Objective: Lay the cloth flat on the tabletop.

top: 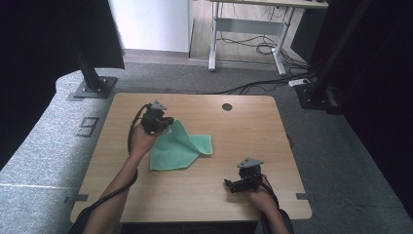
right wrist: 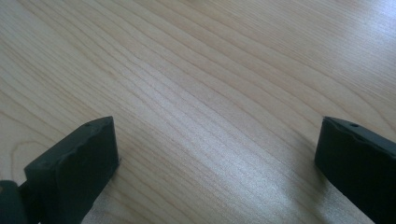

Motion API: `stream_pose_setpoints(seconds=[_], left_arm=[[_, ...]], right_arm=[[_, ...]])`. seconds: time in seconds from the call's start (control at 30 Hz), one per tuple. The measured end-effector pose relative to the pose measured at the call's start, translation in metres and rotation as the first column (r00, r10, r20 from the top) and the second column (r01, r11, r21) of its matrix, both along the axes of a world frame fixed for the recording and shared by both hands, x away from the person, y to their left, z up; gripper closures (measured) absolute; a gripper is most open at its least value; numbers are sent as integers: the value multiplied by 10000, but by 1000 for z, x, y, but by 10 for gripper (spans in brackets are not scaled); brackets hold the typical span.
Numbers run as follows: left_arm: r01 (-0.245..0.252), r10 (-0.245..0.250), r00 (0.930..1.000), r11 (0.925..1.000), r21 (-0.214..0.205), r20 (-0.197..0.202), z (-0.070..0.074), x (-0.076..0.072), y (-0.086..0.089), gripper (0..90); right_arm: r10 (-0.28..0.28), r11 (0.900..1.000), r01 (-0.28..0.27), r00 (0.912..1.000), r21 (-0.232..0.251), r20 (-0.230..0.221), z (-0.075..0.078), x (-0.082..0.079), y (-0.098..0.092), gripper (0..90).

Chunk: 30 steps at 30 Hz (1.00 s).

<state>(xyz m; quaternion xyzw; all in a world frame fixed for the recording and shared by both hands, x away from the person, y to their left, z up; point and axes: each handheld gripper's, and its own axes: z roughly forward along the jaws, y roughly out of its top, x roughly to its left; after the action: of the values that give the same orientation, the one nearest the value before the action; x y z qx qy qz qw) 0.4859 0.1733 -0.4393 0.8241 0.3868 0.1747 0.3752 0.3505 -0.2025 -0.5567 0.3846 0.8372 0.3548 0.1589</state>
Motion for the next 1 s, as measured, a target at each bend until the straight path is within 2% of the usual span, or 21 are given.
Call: stream_pose_setpoints(seconds=[0.17,0.2,0.23,0.27,0.3,0.43,0.47,0.5,0.57,0.6,0.63,0.67,0.7,0.73,0.77,0.8,0.83,0.87,0.93,1.0], left_arm=[[-858,866,9958,9960,245,-306,-12,10,29,864],[-1137,1149,9922,9931,287,-482,-21,12,38,863],[-1137,1149,9922,9931,287,-482,-21,12,38,862],[-1362,1383,9881,9901,343,-673,-31,14,45,862],[-1362,1383,9881,9901,343,-673,-31,14,45,861],[-1689,1747,9792,9837,622,-1036,-50,16,58,858],[-1817,1911,9738,9798,835,-1233,-59,17,63,853],[-1817,1911,9738,9798,835,-1233,-59,17,63,843],[-1912,2044,9679,9765,993,-1460,-67,18,68,816],[-1948,2079,9677,9757,1008,-1423,-69,17,69,759],[-1931,2041,9698,9770,907,-1337,-68,16,70,676],[-1864,1938,9731,9801,684,-1246,-66,15,70,533],[-1749,1796,9777,9832,514,-1087,-62,13,68,533],[-1329,1341,9873,9909,204,-847,-53,10,60,420],[-1329,1341,9873,9909,204,-847,-53,10,60,361],[-1010,1023,9909,9947,185,-880,-48,9,54,338],[-719,741,9943,9969,321,-765,-45,7,48,338],[-458,487,9967,9979,454,-642,-42,5,41,295],[124,-87,9972,9986,509,-739,-41,3,28,277],[477,-424,9965,9960,750,-716,-46,2,14,271]], right_arm=[[-2,10000,2,10000,2,1,0,0,0,0],[-1,10000,1,10000,3,1,0,0,0,0],[-1,10000,1,10000,3,1,0,0,0,0],[-1,10000,1,10000,4,-1,0,0,0,0],[-1,10000,1,10000,4,-1,0,0,0,0],[12,10000,-12,10000,-6,10,0,0,0,0],[9,10000,-9,10000,-5,4,0,0,0,0],[9,10000,-9,10000,-5,4,0,0,0,0],[9,10000,-9,10000,-5,5,0,0,0,0],[-6,10000,6,10000,11,4,0,0,0,0],[-5,10000,5,10000,11,3,0,0,0,0],[0,10000,0,10000,9,-5,0,0,0,0],[0,10000,0,10000,9,-5,0,0,0,0],[6,10000,-6,10000,-5,-3,0,0,0,0],[6,10000,-6,10000,-5,-3,0,0,0,0],[13,10000,-13,10000,-14,-1,0,0,0,0],[13,10000,-13,10000,-14,-1,0,0,0,0],[15,10000,-15,10000,-15,-2,0,0,0,0],[13,10000,-13,10000,-15,-3,0,0,0,0],[13,10000,-13,10000,-14,-3,0,0,0,0]])
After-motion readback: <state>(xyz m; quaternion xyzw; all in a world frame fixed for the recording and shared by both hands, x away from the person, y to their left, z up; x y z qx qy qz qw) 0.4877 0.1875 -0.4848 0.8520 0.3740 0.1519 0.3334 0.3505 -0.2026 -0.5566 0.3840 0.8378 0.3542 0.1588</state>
